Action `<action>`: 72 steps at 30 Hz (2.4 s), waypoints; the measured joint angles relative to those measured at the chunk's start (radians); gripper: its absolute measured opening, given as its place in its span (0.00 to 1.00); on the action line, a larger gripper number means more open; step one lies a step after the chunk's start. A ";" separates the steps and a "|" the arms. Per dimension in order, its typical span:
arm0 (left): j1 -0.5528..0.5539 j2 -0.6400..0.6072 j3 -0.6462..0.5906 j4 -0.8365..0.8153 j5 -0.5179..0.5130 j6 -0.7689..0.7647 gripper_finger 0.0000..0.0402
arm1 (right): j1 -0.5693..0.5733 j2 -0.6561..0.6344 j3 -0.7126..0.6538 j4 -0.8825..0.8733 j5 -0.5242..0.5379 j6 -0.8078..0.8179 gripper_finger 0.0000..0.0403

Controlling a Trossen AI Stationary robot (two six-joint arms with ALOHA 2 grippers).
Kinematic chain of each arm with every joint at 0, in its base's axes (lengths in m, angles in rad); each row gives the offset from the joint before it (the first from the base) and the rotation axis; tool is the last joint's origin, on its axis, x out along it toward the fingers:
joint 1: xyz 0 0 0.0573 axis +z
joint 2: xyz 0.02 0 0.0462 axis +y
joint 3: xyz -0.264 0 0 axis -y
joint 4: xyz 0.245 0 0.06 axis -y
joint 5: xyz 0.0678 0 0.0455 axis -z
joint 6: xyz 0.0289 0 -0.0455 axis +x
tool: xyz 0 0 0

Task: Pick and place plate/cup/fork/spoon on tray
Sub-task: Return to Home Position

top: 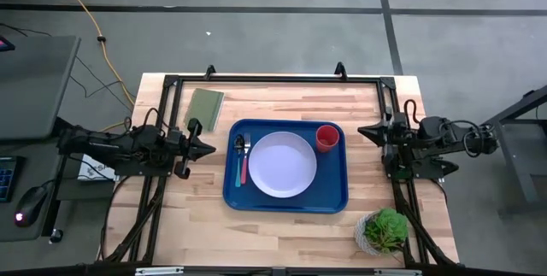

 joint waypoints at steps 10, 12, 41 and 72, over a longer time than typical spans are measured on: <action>0.000 0.000 0.000 -0.005 0.000 0.000 0.00 | 0.000 -0.084 -0.186 0.326 -0.176 -0.152 0.00; 0.000 0.000 0.000 -0.005 0.000 0.000 0.00 | -0.008 -0.084 -0.190 0.328 -0.178 -0.176 0.00; 0.000 0.000 0.000 -0.005 0.000 0.000 0.00 | -0.065 -0.083 -0.369 0.491 -0.256 -0.192 0.00; 0.000 0.000 0.000 -0.004 0.000 0.000 0.00 | -0.065 -0.073 -0.367 0.341 -0.329 -0.186 0.00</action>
